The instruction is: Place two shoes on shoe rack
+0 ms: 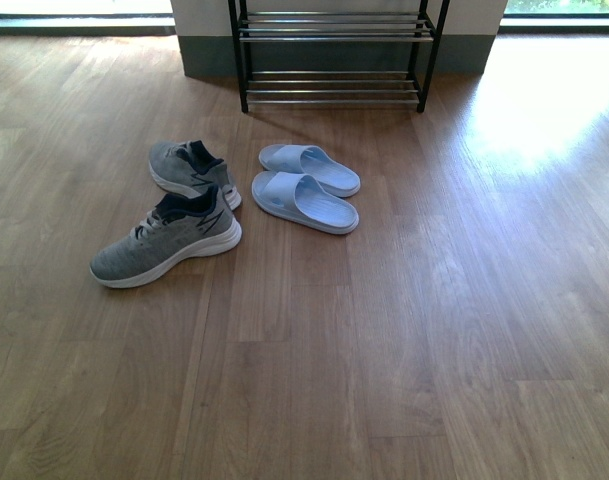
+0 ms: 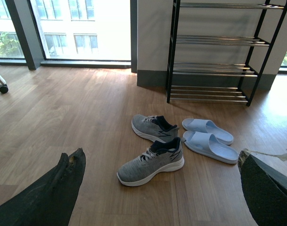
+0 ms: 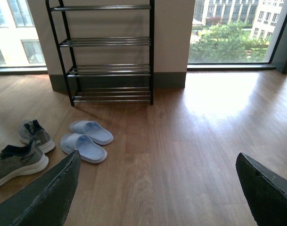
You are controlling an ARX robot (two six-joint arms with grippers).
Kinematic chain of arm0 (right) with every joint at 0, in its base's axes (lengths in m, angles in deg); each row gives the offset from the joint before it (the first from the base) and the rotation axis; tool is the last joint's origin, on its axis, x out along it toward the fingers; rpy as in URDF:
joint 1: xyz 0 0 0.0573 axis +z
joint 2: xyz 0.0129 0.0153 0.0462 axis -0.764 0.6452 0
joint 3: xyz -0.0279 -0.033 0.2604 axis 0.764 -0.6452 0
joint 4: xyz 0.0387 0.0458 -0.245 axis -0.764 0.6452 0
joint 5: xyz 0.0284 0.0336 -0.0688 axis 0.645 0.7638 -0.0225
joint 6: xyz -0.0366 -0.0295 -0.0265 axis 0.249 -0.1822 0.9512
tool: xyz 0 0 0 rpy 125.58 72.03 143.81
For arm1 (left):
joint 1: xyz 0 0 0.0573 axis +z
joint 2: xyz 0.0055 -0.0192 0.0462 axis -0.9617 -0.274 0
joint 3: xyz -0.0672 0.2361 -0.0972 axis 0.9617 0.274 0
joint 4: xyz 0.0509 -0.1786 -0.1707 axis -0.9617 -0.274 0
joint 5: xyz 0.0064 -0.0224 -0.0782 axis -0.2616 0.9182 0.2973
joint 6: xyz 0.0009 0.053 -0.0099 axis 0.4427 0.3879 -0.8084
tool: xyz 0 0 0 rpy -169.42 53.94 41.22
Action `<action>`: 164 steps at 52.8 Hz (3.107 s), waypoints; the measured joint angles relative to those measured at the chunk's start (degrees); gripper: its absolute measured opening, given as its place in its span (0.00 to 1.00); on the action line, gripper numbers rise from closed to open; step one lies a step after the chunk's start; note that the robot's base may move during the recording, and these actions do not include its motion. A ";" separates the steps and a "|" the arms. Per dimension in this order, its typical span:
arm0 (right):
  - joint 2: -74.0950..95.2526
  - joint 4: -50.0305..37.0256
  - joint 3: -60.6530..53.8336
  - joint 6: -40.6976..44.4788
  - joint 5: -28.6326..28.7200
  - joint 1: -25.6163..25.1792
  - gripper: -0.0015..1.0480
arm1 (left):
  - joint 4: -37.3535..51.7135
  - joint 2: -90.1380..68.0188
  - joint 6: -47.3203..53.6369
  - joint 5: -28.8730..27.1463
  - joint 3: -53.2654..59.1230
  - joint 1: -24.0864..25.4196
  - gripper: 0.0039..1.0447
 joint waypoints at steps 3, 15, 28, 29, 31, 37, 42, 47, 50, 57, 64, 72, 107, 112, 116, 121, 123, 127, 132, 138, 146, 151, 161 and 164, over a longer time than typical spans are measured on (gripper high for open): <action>0.00 0.00 0.00 0.00 0.00 0.00 0.91 | 0.00 -0.02 0.00 0.00 0.00 0.00 0.91; 0.00 0.00 0.00 0.00 0.00 0.00 0.91 | 0.00 0.00 0.00 0.00 0.00 0.00 0.91; 0.00 0.00 0.00 0.00 0.00 0.00 0.91 | 0.00 0.00 0.00 0.00 0.00 0.00 0.91; 0.00 0.00 0.00 0.00 0.02 0.00 0.91 | 0.02 0.00 0.00 0.00 0.00 0.00 0.91; 0.00 0.00 0.00 0.00 0.00 0.00 0.91 | 0.00 0.00 0.00 0.00 0.00 0.00 0.91; 0.00 0.00 0.00 0.00 0.00 0.00 0.91 | 0.02 0.00 0.00 0.00 0.00 0.00 0.91; 0.00 0.00 0.00 0.00 -0.11 0.00 0.91 | 0.02 0.00 0.00 0.04 0.00 0.00 0.91; 0.00 0.00 0.00 0.00 -0.13 0.00 0.91 | 0.02 -0.02 0.00 0.02 0.00 0.00 0.91; 0.00 0.00 0.00 0.00 -0.11 0.00 0.91 | 0.02 0.00 0.00 0.00 0.00 0.00 0.91; 0.02 0.00 0.00 0.00 -0.11 0.00 0.91 | 0.02 0.00 0.00 0.00 0.00 0.00 0.91; 0.02 -0.02 0.00 0.00 0.02 0.00 0.91 | 0.02 0.00 0.00 -0.02 0.00 0.00 0.91; 0.11 0.00 0.00 0.00 0.02 0.00 0.91 | 0.02 0.00 0.00 -0.15 0.00 0.00 0.91; 0.11 0.00 0.00 0.00 0.02 0.00 0.91 | 0.00 -0.02 0.00 -0.02 0.00 0.00 0.91; 0.11 0.00 0.00 0.00 0.04 0.00 0.91 | 0.02 0.00 0.00 -0.02 0.00 0.00 0.91; 0.11 0.00 0.00 0.00 0.04 0.00 0.91 | 0.00 -0.02 0.00 -0.02 0.00 0.00 0.91; 0.11 0.00 0.00 0.00 0.02 0.00 0.91 | 0.00 0.00 0.00 -0.02 0.00 0.00 0.91; 0.11 0.00 0.00 0.00 0.04 0.00 0.91 | 0.00 -0.02 0.00 -0.02 0.00 0.00 0.91; 0.11 0.00 0.00 0.00 0.02 0.00 0.91 | 0.00 0.00 0.00 -0.02 0.00 0.00 0.91; 0.11 0.00 0.00 0.00 0.02 0.00 0.91 | 0.00 0.00 0.00 -0.02 0.00 0.00 0.91; 0.11 0.00 0.00 0.00 0.02 0.00 0.91 | 0.00 0.00 0.00 -0.02 0.00 0.00 0.91; 0.11 0.00 0.00 0.00 0.00 0.00 0.91 | -9.94 -7.34 -11.98 -20.20 -3.61 -6.71 0.91; 0.11 0.00 0.00 0.00 0.02 0.00 0.91 | -6.21 -23.08 -32.89 -30.23 -5.62 -8.07 0.91; 0.11 0.00 0.00 0.00 0.02 0.00 0.91 | 14.01 -58.14 -54.82 -22.10 -14.51 -9.92 0.91; 0.11 0.00 0.00 0.00 0.02 0.00 0.91 | 17.42 -66.36 -57.66 -19.63 -16.98 -10.60 0.91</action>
